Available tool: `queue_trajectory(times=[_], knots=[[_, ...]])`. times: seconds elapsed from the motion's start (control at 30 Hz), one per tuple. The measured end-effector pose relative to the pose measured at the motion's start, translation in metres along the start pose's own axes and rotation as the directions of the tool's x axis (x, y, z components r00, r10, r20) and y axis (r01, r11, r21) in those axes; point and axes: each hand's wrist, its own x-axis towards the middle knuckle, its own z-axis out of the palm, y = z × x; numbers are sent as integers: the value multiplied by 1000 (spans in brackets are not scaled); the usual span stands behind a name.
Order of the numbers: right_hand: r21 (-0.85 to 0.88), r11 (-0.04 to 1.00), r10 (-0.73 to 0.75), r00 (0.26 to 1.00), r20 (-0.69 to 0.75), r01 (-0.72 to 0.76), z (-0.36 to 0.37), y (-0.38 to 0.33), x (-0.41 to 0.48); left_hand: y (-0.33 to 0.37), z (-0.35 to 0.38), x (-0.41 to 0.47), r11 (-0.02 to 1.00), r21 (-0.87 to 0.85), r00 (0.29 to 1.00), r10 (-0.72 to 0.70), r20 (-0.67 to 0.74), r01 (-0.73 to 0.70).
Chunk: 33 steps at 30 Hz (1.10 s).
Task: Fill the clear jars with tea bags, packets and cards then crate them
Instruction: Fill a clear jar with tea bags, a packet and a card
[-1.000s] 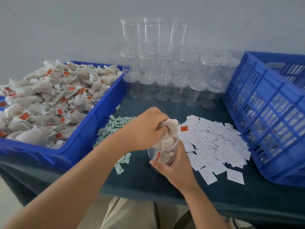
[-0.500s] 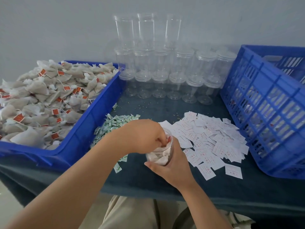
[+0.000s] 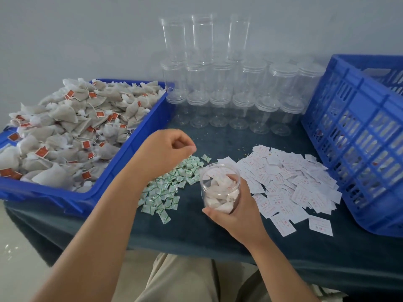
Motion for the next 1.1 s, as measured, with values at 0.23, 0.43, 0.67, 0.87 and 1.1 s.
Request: queue_trajectory(times=[0.23,0.43,0.67,0.87,1.1], knots=[[9,1000,11,1000,-2,-11,1,2,0,-96,49,-27,860,499,971,-198,134,107],[-11,1000,13,1000,-12,-13,1,1,0,-125,81,-37,919,376,987,-73,-144,123],[0,1000,18,1000,5,-18,1,1,2,-129,80,-41,987,119,936,-62,-347,109],[-1,1000,26,1000,-13,-26,1,-1,2,-124,78,-48,994,6,931,-98,-353,107],[16,1000,23,1000,-7,-23,2,0,0,-82,64,-58,960,-272,925,-160,-345,65]])
